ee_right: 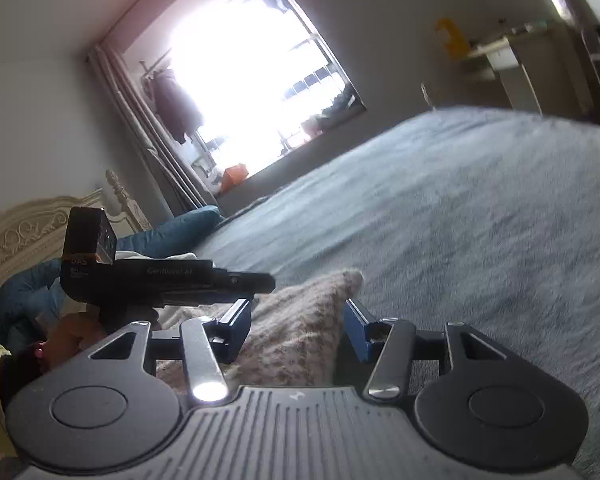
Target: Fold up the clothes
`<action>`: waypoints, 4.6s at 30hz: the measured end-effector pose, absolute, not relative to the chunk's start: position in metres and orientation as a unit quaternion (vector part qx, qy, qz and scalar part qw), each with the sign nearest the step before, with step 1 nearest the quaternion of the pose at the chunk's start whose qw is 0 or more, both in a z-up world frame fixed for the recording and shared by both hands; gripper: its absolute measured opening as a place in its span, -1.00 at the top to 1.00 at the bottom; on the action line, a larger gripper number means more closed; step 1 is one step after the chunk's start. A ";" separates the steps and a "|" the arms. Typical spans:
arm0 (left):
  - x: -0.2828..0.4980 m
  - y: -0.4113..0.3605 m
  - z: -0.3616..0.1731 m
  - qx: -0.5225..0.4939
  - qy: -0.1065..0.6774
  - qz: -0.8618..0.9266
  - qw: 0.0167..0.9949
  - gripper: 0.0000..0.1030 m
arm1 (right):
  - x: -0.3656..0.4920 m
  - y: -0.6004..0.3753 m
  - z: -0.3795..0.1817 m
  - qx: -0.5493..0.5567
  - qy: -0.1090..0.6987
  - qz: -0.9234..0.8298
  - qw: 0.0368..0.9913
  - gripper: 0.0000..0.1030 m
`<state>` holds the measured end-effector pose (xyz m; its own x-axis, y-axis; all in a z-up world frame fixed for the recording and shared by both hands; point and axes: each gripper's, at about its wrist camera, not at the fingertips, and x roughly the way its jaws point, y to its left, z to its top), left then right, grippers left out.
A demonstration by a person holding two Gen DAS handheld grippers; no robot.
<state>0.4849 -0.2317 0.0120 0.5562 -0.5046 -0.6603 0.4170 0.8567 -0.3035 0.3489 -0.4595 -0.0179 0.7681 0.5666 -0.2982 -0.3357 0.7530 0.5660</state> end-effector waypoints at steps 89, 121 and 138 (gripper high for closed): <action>0.292 -0.030 0.022 -0.110 0.459 -0.049 0.880 -0.11 | 0.322 -0.467 -0.062 0.162 0.326 0.275 0.890 0.66; 0.254 0.030 0.019 -0.337 0.327 -0.011 0.883 0.85 | 0.320 -0.467 -0.066 0.179 0.318 0.280 0.888 0.64; 0.251 0.037 0.026 -0.300 0.298 0.012 0.906 0.86 | 0.321 -0.469 -0.066 0.178 0.318 0.285 0.887 0.61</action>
<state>0.2506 0.0369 0.0259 0.8225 -0.1574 -0.5466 -0.1997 0.8199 -0.5366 0.3214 -0.4692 -0.0658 0.6361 0.6180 -0.4620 -0.3914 0.7744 0.4970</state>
